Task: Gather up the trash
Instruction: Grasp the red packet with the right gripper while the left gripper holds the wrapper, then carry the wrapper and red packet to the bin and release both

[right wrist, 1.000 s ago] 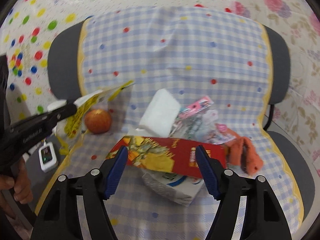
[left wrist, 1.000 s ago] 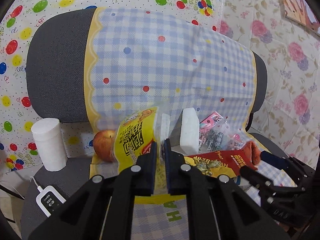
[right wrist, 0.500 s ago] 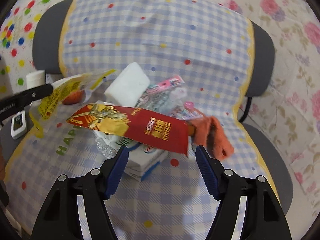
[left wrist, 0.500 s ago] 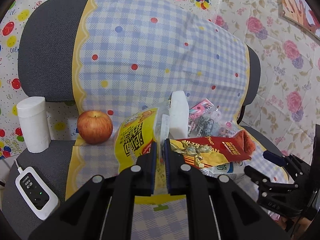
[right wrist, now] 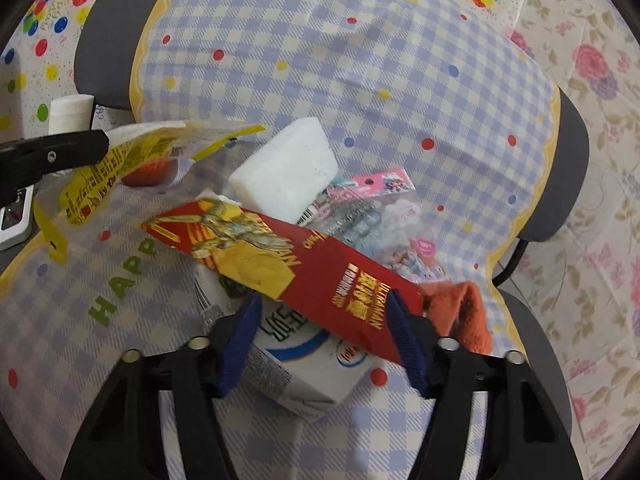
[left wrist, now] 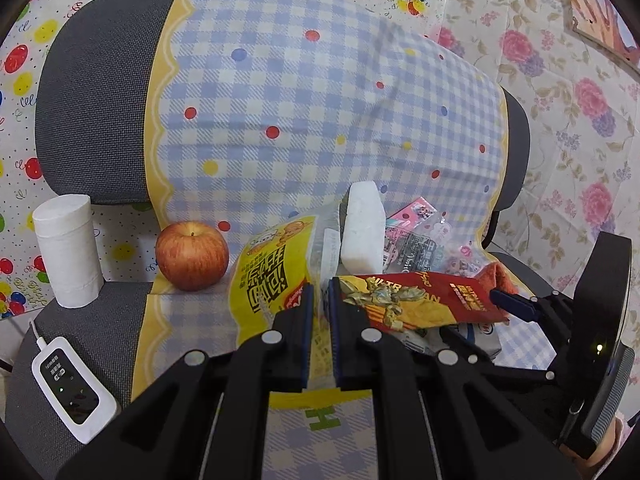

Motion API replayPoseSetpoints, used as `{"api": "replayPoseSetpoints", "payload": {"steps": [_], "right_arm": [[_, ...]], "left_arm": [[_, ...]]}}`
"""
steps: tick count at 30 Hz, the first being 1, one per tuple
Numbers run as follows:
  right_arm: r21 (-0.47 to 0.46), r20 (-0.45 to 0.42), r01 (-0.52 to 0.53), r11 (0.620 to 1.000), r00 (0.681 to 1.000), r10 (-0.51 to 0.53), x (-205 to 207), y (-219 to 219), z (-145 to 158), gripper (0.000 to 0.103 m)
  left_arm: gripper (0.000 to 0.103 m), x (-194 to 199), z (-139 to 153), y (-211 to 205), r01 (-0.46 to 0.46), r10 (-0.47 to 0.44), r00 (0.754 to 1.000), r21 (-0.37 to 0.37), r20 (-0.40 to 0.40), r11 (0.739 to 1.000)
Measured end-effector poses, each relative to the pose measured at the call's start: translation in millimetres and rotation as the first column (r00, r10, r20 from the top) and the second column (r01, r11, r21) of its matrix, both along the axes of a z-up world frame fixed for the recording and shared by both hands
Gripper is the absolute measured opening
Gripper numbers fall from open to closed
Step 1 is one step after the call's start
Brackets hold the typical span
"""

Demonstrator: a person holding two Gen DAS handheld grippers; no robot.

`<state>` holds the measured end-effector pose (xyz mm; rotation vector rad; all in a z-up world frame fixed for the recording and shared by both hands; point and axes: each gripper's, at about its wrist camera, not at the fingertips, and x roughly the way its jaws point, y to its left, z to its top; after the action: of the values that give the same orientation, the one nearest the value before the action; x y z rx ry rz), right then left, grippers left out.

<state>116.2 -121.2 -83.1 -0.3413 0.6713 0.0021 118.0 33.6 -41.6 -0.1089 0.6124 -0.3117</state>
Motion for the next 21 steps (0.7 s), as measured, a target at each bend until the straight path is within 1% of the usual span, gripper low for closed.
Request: {"api": "replayPoseSetpoints", "payload": {"steps": [1,3,5,6,7,9,10,11,12,14,15,16,20,21], "right_arm": [[0.013,0.006,-0.007,1.000,1.000,0.007,0.5,0.8,1.6,0.047],[0.068,0.028,-0.015,0.998,1.000,0.014,-0.3,-1.9,8.0,0.025],[0.113,0.047,-0.017,0.993,0.999,0.012,-1.3,-6.5,14.4,0.017],[0.149,0.063,-0.018,0.989,0.998,0.009,-3.2,-11.5,20.3,0.014],[0.188,0.079,-0.022,0.982,0.997,0.007,-5.8,-16.4,26.5,0.012],[0.273,0.102,-0.028,0.962,0.995,0.000,-10.9,-27.8,38.8,0.004],[0.351,0.119,-0.036,0.936,0.993,-0.007,-15.3,-39.3,48.6,0.002],[0.389,0.128,-0.038,0.920,0.992,-0.013,-17.8,-44.9,53.4,0.001],[0.446,0.137,-0.040,0.894,0.990,-0.024,-21.2,-54.9,60.2,0.001],[0.501,0.144,-0.037,0.865,0.989,-0.041,-25.5,-65.7,67.0,0.001],[0.514,0.150,-0.030,0.857,0.987,-0.055,-28.4,-69.8,69.5,0.001],[0.515,0.155,-0.024,0.857,0.986,-0.066,-31.0,-71.1,71.0,0.001],[0.482,0.183,0.011,0.876,0.977,-0.113,-43.5,-76.1,77.1,0.001],[0.461,0.188,0.027,0.887,0.974,-0.127,-47.1,-76.7,79.3,0.001]], "left_arm": [[0.006,0.2,0.2,0.8,-0.004,0.004,1.000,0.001,-0.001,1.000],[0.006,-0.1,1.0,1.7,-0.008,0.008,1.000,0.006,0.002,1.000],[0.006,-1.2,3.8,3.5,-0.014,0.014,1.000,0.012,0.010,1.000],[0.006,-1.2,5.3,4.1,-0.017,0.017,1.000,0.014,0.013,1.000],[0.006,-2.6,8.7,5.5,-0.022,0.022,1.000,0.016,0.020,1.000],[0.006,-5.2,16.0,8.1,-0.033,0.032,0.999,0.018,0.037,0.999],[0.006,-6.7,19.3,9.2,-0.037,0.036,0.998,0.018,0.044,0.999],[0.006,-9.0,24.4,10.9,-0.043,0.042,0.998,0.015,0.056,0.999],[0.006,-10.3,27.0,11.3,-0.045,0.044,0.997,0.015,0.063,0.999],[0.006,-15.3,35.3,10.9,-0.047,0.046,0.996,0.012,0.080,0.999],[0.006,-17.1,37.3,9.8,-0.045,0.044,0.996,0.011,0.084,0.999],[0.006,-20.4,40.4,7.2,-0.038,0.037,0.995,0.010,0.090,0.999],[0.006,-31.5,48.7,-9.9,0.002,-0.003,0.994,0.016,0.110,1.000],[0.006,-33.5,49.4,-14.2,0.012,-0.014,0.994,0.014,0.109,1.000]]}}
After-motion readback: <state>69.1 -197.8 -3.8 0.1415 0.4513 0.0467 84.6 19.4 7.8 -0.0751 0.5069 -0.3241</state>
